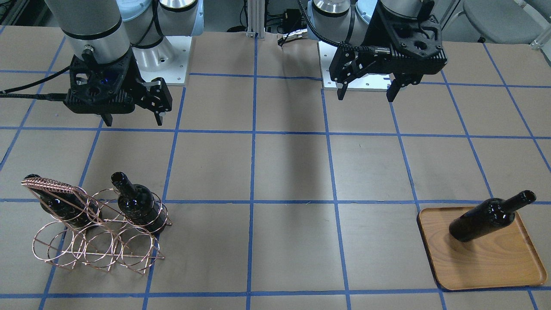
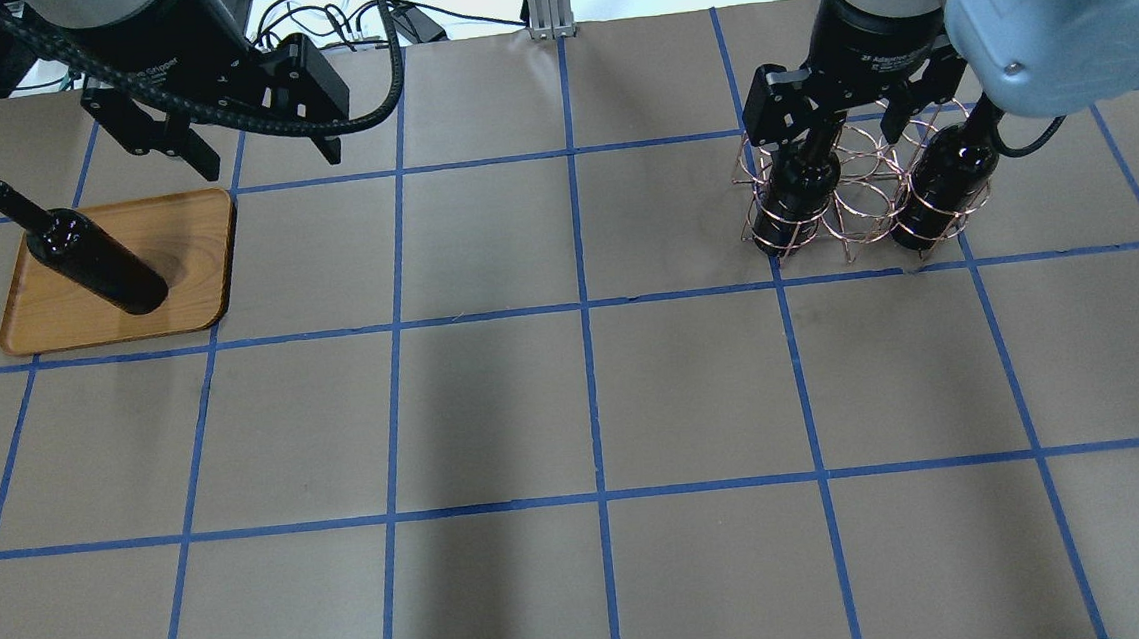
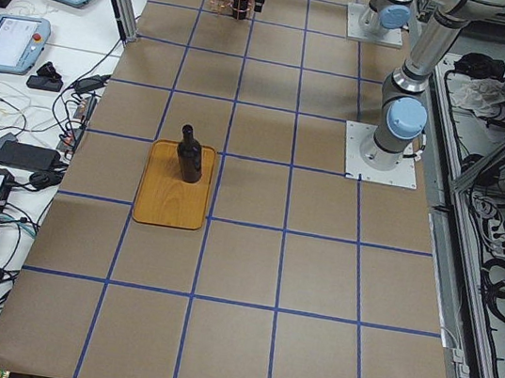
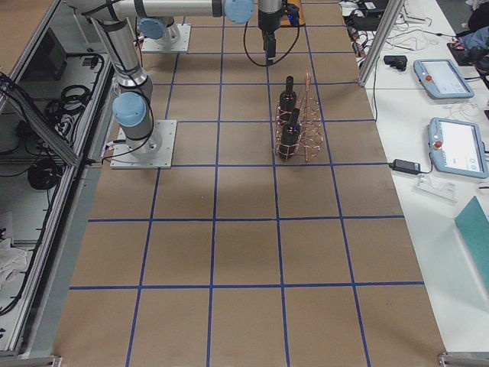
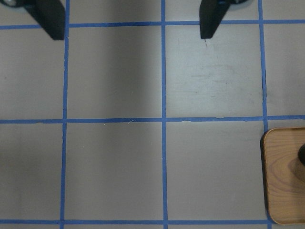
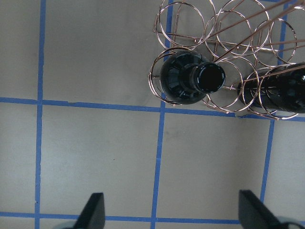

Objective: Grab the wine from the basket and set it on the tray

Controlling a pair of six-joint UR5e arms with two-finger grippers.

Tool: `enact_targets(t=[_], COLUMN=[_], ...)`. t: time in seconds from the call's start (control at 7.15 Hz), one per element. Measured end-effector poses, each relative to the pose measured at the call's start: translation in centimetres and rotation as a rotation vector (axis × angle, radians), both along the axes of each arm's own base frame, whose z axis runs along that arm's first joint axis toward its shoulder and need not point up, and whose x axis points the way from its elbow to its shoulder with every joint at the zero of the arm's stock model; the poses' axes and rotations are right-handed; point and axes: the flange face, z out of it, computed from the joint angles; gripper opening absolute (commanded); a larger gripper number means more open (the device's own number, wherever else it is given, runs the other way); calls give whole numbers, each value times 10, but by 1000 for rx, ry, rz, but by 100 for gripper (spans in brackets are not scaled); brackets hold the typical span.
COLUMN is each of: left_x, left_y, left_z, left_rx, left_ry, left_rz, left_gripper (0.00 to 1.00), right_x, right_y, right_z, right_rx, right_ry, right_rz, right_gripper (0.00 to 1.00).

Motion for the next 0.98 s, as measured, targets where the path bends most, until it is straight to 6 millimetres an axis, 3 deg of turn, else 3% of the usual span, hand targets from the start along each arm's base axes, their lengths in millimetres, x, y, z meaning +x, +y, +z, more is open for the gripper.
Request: enact_targets(t=[0.98], left_x=[1], left_y=[8], left_z=[-3], left_rx=[5], left_ry=[-4], left_rz=[1], left_gripper=[100], right_x=[0], right_y=[0], right_z=[1], right_rx=[-2], right_ry=[-2], right_rz=[1], right_gripper=[100])
